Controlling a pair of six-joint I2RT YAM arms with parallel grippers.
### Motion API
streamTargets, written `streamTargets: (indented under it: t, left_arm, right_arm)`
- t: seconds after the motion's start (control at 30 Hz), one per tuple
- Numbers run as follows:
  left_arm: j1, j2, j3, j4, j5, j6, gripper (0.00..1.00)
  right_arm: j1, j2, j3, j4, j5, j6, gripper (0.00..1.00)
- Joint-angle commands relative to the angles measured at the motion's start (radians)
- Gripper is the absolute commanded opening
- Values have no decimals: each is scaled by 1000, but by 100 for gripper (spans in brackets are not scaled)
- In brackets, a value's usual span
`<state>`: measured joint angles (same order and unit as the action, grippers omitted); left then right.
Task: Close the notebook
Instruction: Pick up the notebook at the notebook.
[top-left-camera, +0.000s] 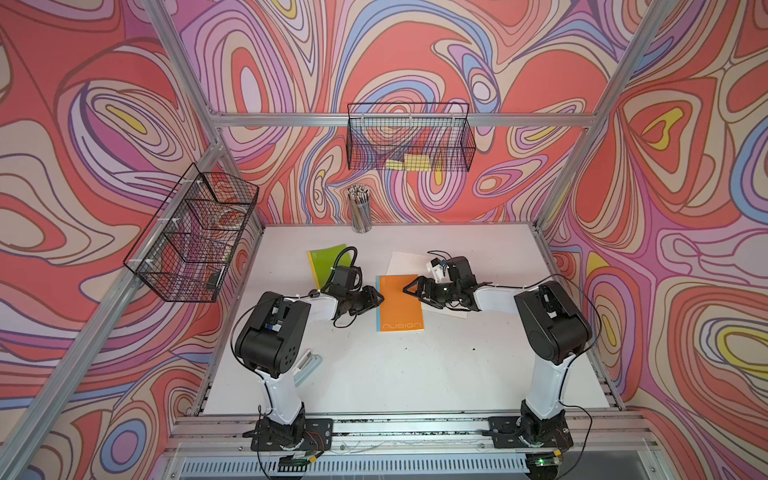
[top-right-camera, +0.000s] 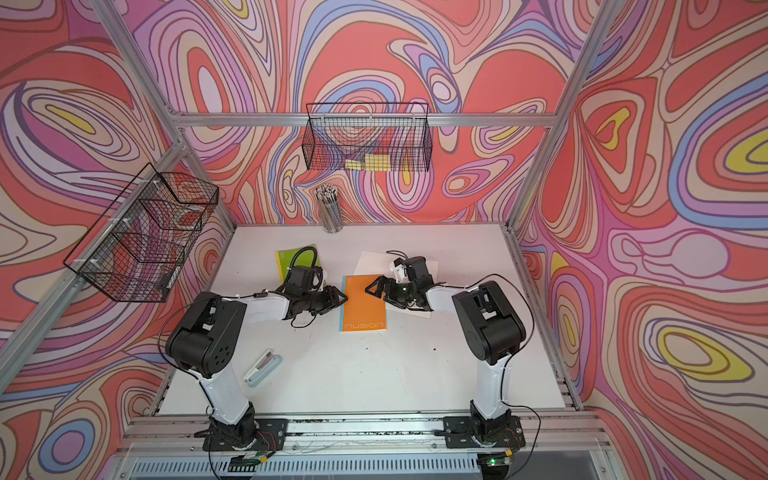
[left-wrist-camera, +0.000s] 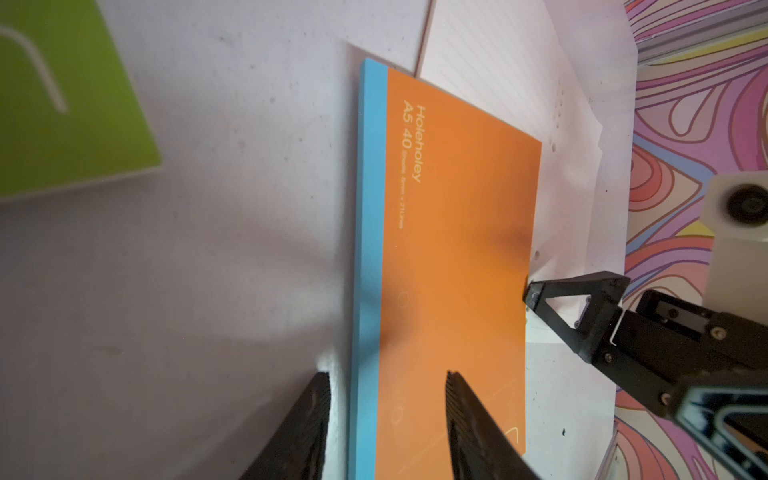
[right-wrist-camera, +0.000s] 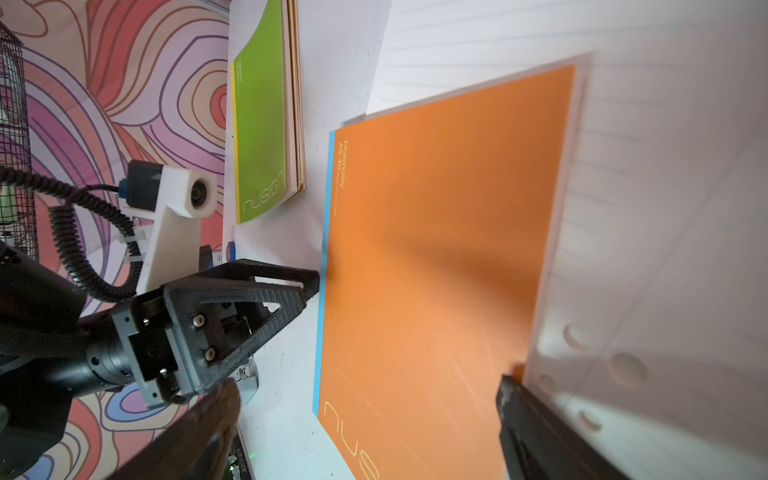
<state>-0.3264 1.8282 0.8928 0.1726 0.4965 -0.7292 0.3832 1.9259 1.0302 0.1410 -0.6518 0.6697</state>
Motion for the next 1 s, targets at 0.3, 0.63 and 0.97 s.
streamTargets:
  t: [0.3, 0.63, 0.97]
  left_arm:
    - [29, 74, -51, 60, 229, -36, 49]
    - [31, 92, -119, 252, 273, -54, 17]
    - [33, 1, -112, 181, 242, -10, 0]
  right_arm:
    - [1, 15, -16, -99, 54, -4, 98]
    - [1, 12, -25, -82, 45, 5, 98]
    - [0, 8, -34, -28, 16, 21, 98]
